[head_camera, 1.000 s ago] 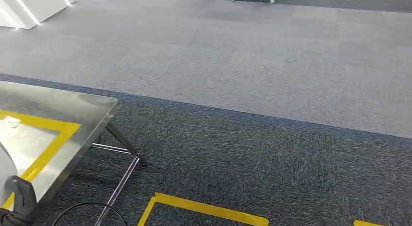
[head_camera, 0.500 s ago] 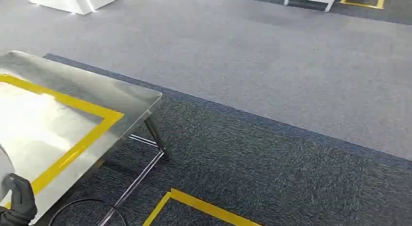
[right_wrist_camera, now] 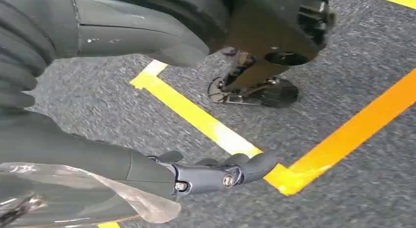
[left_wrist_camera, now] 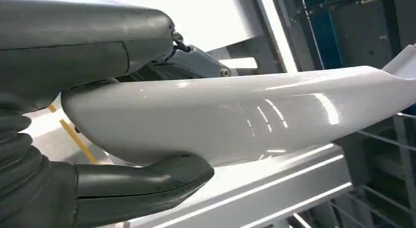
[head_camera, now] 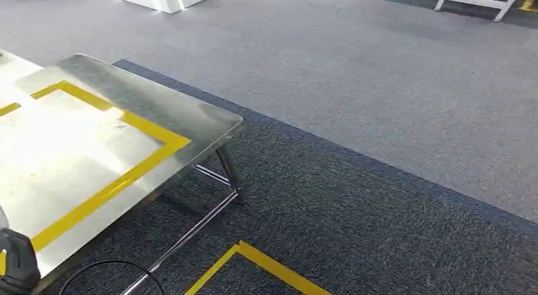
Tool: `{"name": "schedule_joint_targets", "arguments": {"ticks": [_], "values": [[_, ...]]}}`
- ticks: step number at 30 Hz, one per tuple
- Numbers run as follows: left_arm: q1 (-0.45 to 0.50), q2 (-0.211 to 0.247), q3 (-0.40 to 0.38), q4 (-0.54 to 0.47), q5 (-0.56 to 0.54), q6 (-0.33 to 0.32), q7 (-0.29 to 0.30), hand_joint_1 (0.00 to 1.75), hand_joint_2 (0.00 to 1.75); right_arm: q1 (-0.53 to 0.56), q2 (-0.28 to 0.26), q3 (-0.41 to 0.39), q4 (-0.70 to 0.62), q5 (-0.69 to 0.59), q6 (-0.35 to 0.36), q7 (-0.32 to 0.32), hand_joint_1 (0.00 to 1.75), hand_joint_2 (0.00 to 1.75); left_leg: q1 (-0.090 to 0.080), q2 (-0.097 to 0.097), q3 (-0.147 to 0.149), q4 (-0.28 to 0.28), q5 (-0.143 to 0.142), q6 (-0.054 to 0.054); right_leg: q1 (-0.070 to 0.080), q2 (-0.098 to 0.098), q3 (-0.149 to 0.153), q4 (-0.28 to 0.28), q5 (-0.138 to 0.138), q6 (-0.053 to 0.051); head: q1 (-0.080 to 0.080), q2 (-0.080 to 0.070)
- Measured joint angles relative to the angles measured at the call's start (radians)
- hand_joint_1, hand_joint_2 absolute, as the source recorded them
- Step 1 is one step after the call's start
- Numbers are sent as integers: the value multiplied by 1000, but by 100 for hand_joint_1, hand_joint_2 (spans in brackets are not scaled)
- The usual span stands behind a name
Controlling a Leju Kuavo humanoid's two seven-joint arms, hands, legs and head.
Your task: Take the parts from the cabinet and place them on the table.
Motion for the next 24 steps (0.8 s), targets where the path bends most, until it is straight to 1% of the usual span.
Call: {"name": "schedule_joint_targets", "arguments": {"ticks": [1, 2, 3, 4, 5, 6, 7, 8, 9, 10, 11, 12, 13, 14, 15, 16, 17, 18, 19, 20, 21, 22, 23, 24], "values": [[-1, 0, 0, -1, 0, 0, 0, 175, 175, 0, 1, 0, 0, 0, 0, -1, 0, 175, -6, 42, 45, -89, 24, 10, 1, -9, 5, -1, -4, 3, 0, 0], [-3, 0, 1, -2, 0, 0, 0, 175, 175, 0, 2, 0, 0, 0, 0, -1, 0, 175, -18, 68, 55, -109, 5, 15, 9, -19, 7, 2, -9, 11, 0, 0], [-4, 0, 1, -3, -2, 0, 0, 175, 175, 0, 2, 0, 0, 0, 0, -1, 0, 175, -19, 60, 53, -109, 8, 21, 9, -29, 5, 1, -10, 16, -2, 0], [-2, 0, 2, -5, -2, 0, 0, 175, 175, -1, 2, 0, 0, 0, 0, -1, 0, 175, -20, 49, 49, -109, 7, 23, 9, -39, 8, 0, -11, 20, 1, 0], [1, -1, 3, -6, 0, 0, 0, 175, 175, -3, 2, 0, 0, 0, 0, -1, 0, 175, -21, 37, 45, -109, 8, 27, 8, -52, 13, -5, -11, 24, -1, 0], [2, -1, 3, -6, -2, 0, 0, 175, 175, -7, 2, 0, 0, 0, 0, -1, 0, 175, -15, 23, 54, -124, 14, 35, 10, -59, 21, -7, -15, 32, -1, 0], [4, -2, 3, -8, -2, 0, 0, 175, 175, -9, 2, 0, 0, 0, 0, -1, 0, 175, -9, 17, 60, -132, 20, 39, 6, -3, 12, 5, -28, 38, 3, 0], [2, -3, 4, -10, -2, 0, 0, 175, 175, -9, 2, 0, 0, 0, 0, -2, 0, 175, -5, 8, 60, -132, 21, 44, 3, 44, -7, 46, -56, 39, 9, 0], [-1, -5, 5, -10, -2, 0, 0, 175, 175, -8, 2, 0, 0, 0, 0, -2, 0, 175, -4, -2, 58, -132, 22, 47, 2, 64, -43, 122, -94, 41, 10, 0], [-2, -5, 5, -10, -3, 0, 0, 175, 175, -4, 2, 0, 0, 0, 0, -2, 0, 175, -4, -13, 57, -132, 21, 49, 1, 71, -83, 202, -127, 43, 11, 0], [-2, -6, 5, -10, -3, 0, 0, 175, 175, -1, 2, 0, 0, 0, 0, -2, 0, 175, -4, -26, 57, -132, 21, 49, 1, 73, -123, 274, -149, 46, 11, 0], [0, -6, 6, -10, -3, 0, 0, 175, 175, 1, 2, 0, 0, 0, 0, -1, 0, 175, -4, -40, 57, -131, 22, 49, 0, 73, -146, 305, -145, 48, 12, 0], [0, -6, 7, -10, -3, 0, 0, 175, 175, 2, 2, 0, 0, 0, 0, -1, 0, 175, -3, -53, 59, -131, 21, 48, -1, 73, -144, 285, -115, 49, 11, 0], [0, -6, 7, -10, -2, 0, 0, 175, 175, 1, 2, 0, 0, 0, 0, -1, 0, 175, -2, -65, 60, -130, 21, 48, -2, 75, -126, 236, -76, 50, 12, 0], [0, -6, 7, -10, 3, 0, 0, 175, 175, 1, 2, 0, 0, 0, 0, -1, 0, 175, 0, -81, 62, -126, 18, 43, -6, 87, -84, 137, -16, 52, 11, 0], [-1, -6, 6, -10, 8, 0, 0, 175, 175, 1, 2, 0, 0, 0, -1, -1, 0, 175, 3, -93, 61, -121, 14, 37, -12, 118, -47, 49, 25, 54, 13, 0], [-1, -6, 6, -10, 10, 0, 0, 175, 175, 1, 3, 0, 1, 0, -1, -1, 0, 175, -2, -102, 56, -113, 10, 29, -14, 167, -35, 24, 5, 55, 13, 0], [-1, -6, 5, -10, 9, 0, 0, 175, 175, 1, 3, 0, 1, 0, -2, -2, 0, 175, 0, -117, 48, -105, 10, 24, -16, 162, -26, 12, 1, 45, 11, 0], [-1, -6, 5, -11, 7, 0, 0, 175, 175, 2, 4, 0, 1, 0, -2, -1, 0, 175, 2, -124, 43, -108, 15, 17, -12, 151, -23, 14, 2, 40, 13, 0], [1, -6, 5, -11, 3, 0, 0, 175, 175, 2, 4, 0, 1, 0, -2, -1, 0, 175, 6, -136, 41, -110, 19, 10, -8, 142, -22, 17, 2, 32, 13, 0], [4, -6, 5, -11, 0, 0, 0, 175, 175, 1, 5, 0, 1, 0, -2, 0, 0, 175, 6, -148, 37, -110, 21, 6, -11, 129, -21, 14, 6, 25, 12, 0], [5, -5, 5, -11, -2, 0, 0, 175, 175, -1, 8, 0, 1, 1, -2, 0, 0, 175, 5, -117, 36, -100, 11, 3, -15, 116, -18, 8, 10, 16, 13, 0], [5, -5, 5, -13, -3, 0, 0, 175, 175, -2, 7, 0, 1, 2, -2, 0, 0, 175, 0, -58, 23, -69, -11, -3, -13, 105, -16, 5, 9, 8, 5, 0], [3, -5, 5, -13, -3, 0, 0, 175, 175, 0, 9, 0, 1, 3, -2, 1, 0, 175, 2, -33, -9, -1, -50, -8, -10, 89, -15, 6, 7, 1, -2, 0]]}}
